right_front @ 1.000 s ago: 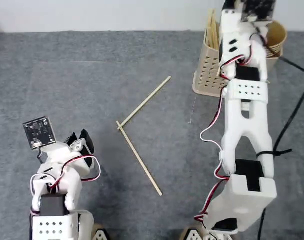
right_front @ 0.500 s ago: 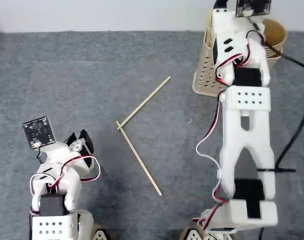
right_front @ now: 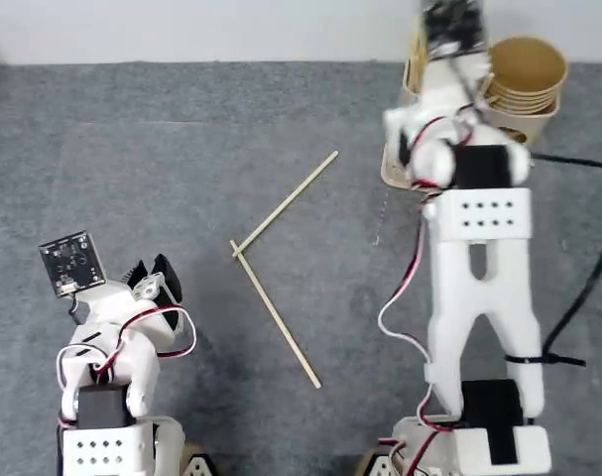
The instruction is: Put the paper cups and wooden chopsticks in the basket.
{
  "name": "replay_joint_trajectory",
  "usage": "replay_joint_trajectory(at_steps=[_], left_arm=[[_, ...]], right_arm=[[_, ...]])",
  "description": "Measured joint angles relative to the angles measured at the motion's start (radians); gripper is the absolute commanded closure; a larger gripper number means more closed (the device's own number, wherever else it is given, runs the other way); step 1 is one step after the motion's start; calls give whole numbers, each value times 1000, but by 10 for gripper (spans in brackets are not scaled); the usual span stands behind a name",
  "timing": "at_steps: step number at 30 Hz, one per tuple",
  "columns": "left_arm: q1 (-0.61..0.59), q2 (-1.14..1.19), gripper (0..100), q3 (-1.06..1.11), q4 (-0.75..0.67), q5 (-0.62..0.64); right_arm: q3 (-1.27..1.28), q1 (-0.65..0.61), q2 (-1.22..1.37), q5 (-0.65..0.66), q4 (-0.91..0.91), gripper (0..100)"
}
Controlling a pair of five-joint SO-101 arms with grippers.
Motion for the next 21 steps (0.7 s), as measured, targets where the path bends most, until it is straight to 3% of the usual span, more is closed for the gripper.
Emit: replay_joint_trajectory(at_steps=[6,10,14,21], left_arm=[[0,0,909,0,0,0],[0,0,909,0,0,0],[0,0,909,0,0,0],[0,0,909,0,0,0]], right_arm=[[94,-161,83,-77,8,980],[95,-239,230,-196,-66,876],[95,-284,354,-282,-163,786],[-48,-298,546,-396,-164,786]])
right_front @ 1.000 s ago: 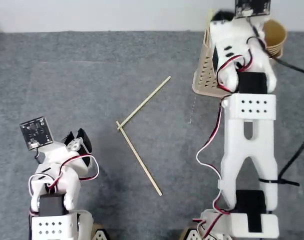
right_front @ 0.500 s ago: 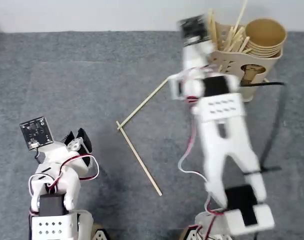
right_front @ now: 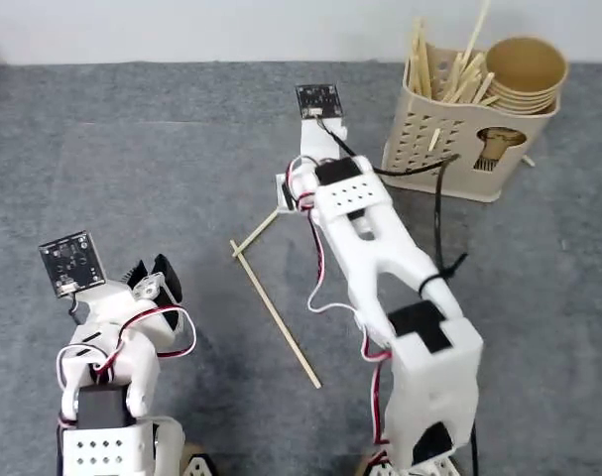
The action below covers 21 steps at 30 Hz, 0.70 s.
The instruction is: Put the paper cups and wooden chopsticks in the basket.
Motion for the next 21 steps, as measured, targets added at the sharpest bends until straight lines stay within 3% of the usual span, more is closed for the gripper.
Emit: replay_joint_trajectory(at_steps=[11,18,21], left_arm=[[0,0,909,0,0,0],[0,0,909,0,0,0],[0,0,909,0,0,0]], right_arm=[[-453,-2,399,-18,77,786],[-609,-3,531,-18,123,790],[-671,-3,559,-18,222,858]])
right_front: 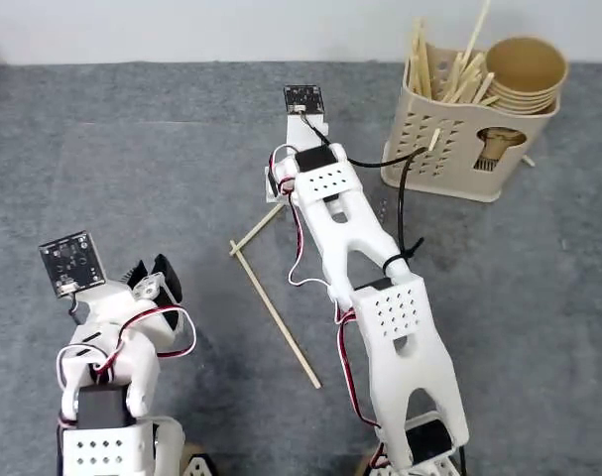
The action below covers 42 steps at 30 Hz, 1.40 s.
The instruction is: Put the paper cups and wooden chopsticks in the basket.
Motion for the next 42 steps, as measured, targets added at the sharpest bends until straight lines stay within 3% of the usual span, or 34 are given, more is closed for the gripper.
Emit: replay_joint_trajectory(at_steps=[4,12,18,24,34,42], left_arm=[[0,0,909,0,0,-14],[-2,0,909,17,0,-21],[0,0,909,17,0,-21],[0,0,909,17,0,-21],[0,0,909,17,0,-21],[0,0,909,17,0,-21]], right_arm=[[-69,3,26,9,135,997],[-155,0,43,81,377,990],[-267,2,43,206,562,991],[-296,2,43,324,572,991],[8,3,-110,344,572,991],[290,-89,-325,370,572,991]])
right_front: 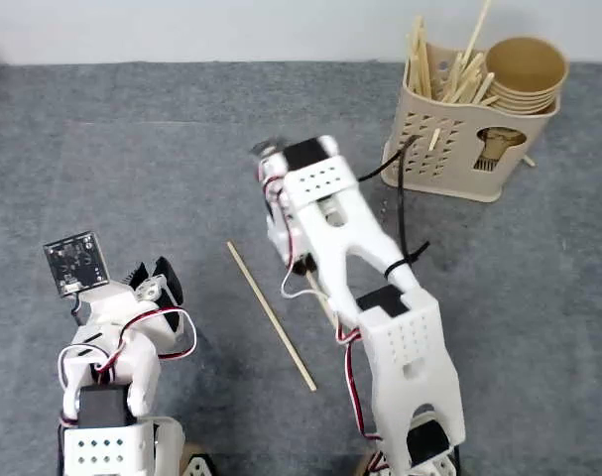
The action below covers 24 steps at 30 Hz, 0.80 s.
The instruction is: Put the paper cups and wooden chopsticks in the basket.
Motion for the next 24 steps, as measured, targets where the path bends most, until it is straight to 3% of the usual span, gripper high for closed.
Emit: replay_joint_trajectory(at_steps=[7,11,14,24], left_arm=[[0,0,909,0,0,0],[0,0,909,0,0,0],[0,0,909,0,0,0],[0,0,909,0,0,0]], right_arm=[[245,-41,-127,5,-87,987],[350,-58,-189,5,-173,898],[365,-71,-199,3,-192,837],[365,-187,-199,-26,-285,823]])
